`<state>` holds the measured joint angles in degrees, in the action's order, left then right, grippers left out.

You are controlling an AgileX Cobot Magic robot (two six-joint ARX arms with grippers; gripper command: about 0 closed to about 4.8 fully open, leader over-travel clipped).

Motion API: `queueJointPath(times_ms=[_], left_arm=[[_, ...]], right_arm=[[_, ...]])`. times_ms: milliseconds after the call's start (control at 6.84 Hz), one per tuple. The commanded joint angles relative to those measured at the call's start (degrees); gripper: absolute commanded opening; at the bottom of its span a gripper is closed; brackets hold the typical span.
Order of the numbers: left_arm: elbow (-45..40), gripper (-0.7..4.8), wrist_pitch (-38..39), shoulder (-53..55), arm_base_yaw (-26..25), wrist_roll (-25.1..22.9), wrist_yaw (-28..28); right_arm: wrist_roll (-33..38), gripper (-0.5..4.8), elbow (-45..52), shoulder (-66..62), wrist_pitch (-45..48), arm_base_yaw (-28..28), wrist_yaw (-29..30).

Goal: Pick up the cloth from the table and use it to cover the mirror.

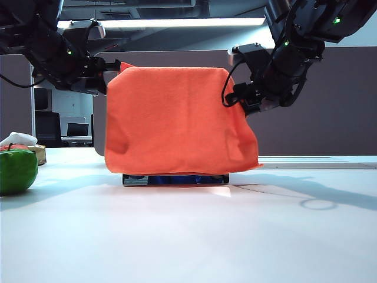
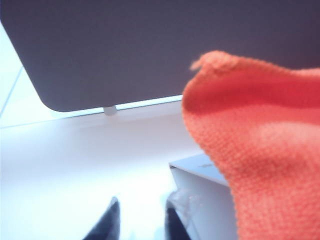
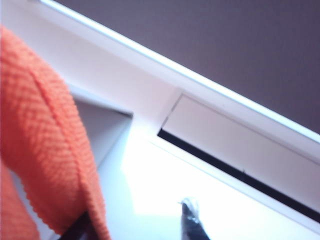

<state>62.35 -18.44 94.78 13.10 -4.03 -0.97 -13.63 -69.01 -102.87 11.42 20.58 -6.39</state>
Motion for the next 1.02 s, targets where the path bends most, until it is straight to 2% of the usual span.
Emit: queueJointPath(times_ms=[146, 439, 1024], left_arm=[[0.1, 1.57, 1.9, 0.0, 0.1, 0.2, 0.3], [0.1, 1.55, 2.1, -0.1, 0.1, 0.2, 5.3], [0.1, 1.74, 1.9, -0.1, 0.1, 1.5, 6.3]], right_arm=[[-0.1, 2.18, 0.0, 0.1, -2.0, -0.1, -2.8], [-0.1, 2.17, 0.0, 1.6, -0.5, 0.7, -2.7], [-0.1, 2.21, 0.0, 4.9, 0.0, 0.8, -2.6]])
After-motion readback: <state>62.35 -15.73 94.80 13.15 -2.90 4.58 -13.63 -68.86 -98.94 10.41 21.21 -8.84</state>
